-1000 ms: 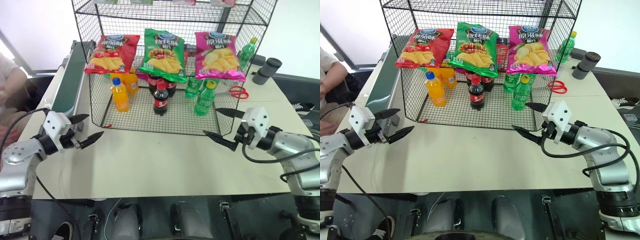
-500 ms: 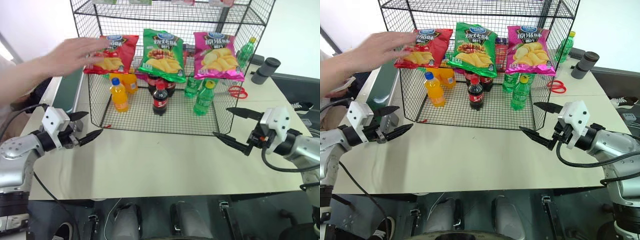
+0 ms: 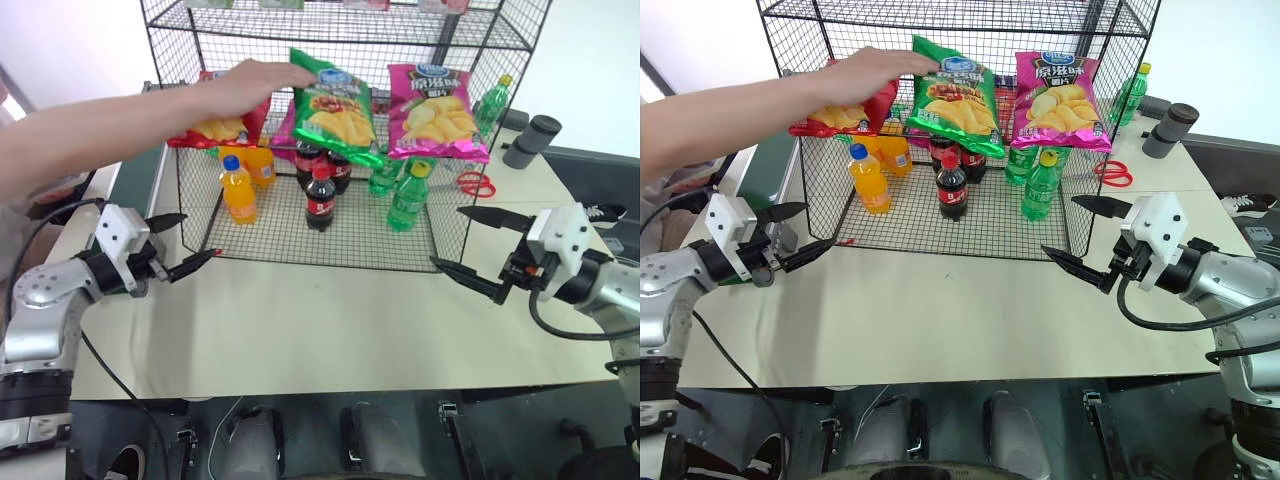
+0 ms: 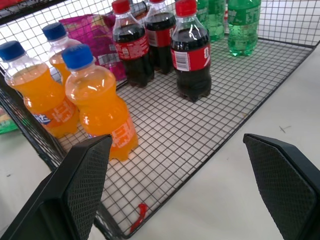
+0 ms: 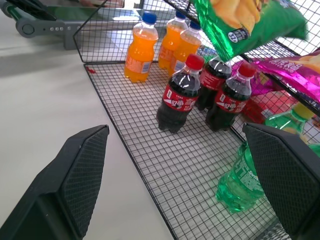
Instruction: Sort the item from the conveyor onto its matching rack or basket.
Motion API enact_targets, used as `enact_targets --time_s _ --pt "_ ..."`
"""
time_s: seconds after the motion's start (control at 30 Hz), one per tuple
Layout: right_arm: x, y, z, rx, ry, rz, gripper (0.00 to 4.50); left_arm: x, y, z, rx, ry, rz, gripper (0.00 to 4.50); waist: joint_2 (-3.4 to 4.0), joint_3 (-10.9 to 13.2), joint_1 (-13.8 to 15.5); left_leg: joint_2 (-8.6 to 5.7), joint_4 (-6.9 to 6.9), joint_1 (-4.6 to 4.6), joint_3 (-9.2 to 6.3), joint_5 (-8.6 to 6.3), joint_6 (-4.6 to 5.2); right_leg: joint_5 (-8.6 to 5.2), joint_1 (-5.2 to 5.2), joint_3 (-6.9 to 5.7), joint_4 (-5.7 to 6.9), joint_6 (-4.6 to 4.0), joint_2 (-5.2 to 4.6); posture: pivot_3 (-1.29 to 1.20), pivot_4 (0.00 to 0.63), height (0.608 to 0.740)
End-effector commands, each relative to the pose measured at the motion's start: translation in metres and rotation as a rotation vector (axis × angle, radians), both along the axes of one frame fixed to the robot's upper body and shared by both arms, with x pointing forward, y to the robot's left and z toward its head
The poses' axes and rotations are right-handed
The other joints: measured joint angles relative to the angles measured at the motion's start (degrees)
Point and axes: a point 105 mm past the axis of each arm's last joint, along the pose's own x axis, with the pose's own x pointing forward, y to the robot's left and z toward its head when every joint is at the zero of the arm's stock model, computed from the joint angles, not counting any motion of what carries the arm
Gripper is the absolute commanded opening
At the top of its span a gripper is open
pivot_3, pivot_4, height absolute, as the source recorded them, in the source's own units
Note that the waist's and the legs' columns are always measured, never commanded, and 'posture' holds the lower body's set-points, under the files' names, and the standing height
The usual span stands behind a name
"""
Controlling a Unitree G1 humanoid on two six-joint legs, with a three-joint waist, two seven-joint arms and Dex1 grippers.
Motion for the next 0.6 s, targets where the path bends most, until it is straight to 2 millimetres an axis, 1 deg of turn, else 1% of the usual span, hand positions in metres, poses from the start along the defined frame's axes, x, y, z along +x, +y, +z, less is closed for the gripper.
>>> enact_targets --time_s 0.03,0.17,0.27,0.33,0.4,0.43,0.53,0.6 --pt "0.000 0.000 -0.008 -0.001 -0.018 -0.004 4.45 0.001 0.002 0.000 0.018 -0.029 0.008 4.50 0.00 0.0 0.0 0.00 0.00 0.00 -0.01 0.00 0.00 0.00 0.00 0.00 0.00 0.00 0.00 0.00 0.150 0.740" --pt "0.001 -0.004 -0.030 0.027 0.004 -0.033 4.45 0.001 0.000 -0.009 0.019 -0.027 0.017 4.50 -0.03 0.0 0.0 0.00 0.00 0.00 0.01 0.00 0.00 0.00 0.01 0.00 -0.01 0.00 0.00 0.00 0.150 0.740" --pt "0.005 -0.004 -0.038 0.025 -0.008 -0.049 4.45 0.004 -0.003 -0.006 0.005 -0.046 0.019 4.50 -0.01 0.0 0.0 -0.01 0.04 0.00 0.01 0.00 0.00 0.00 0.02 0.00 0.01 0.00 -0.01 0.00 0.150 0.740" --pt "0.006 -0.002 -0.037 0.019 -0.019 -0.039 4.45 0.005 -0.008 -0.004 0.003 -0.055 0.004 4.50 -0.01 0.0 0.0 -0.01 0.06 0.01 0.01 0.00 0.00 0.00 0.02 0.00 0.03 0.00 0.00 0.00 0.150 0.740" --pt "0.007 -0.001 -0.036 0.011 -0.029 -0.030 4.45 0.003 -0.014 -0.002 -0.072 0.017 -0.050 4.50 -0.01 0.0 0.0 0.00 0.06 0.01 0.00 0.00 0.00 0.00 0.02 0.00 0.04 0.00 0.00 0.00 0.150 0.740" --pt "0.008 -0.001 -0.036 0.006 -0.033 -0.027 4.45 0.002 -0.016 -0.001 -0.090 0.027 -0.069 4.50 -0.01 0.0 0.0 0.00 0.06 0.01 0.01 0.00 0.00 0.00 0.02 0.00 0.04 0.00 0.00 0.00 0.150 0.740" --pt "0.010 -0.002 -0.036 0.017 -0.036 -0.030 4.45 0.005 -0.016 -0.001 -0.099 0.031 -0.058 4.50 -0.01 0.0 0.0 0.00 0.06 0.02 0.00 0.01 -0.01 0.00 0.02 0.00 0.06 0.00 0.01 0.00 0.150 0.740" --pt "0.011 0.000 -0.037 0.010 -0.042 -0.026 4.45 0.002 -0.017 0.000 -0.088 0.019 -0.071 4.50 -0.01 0.0 0.0 0.00 0.05 0.02 -0.01 0.01 -0.01 0.00 0.02 0.00 0.06 0.01 0.02 0.00 0.150 0.740"
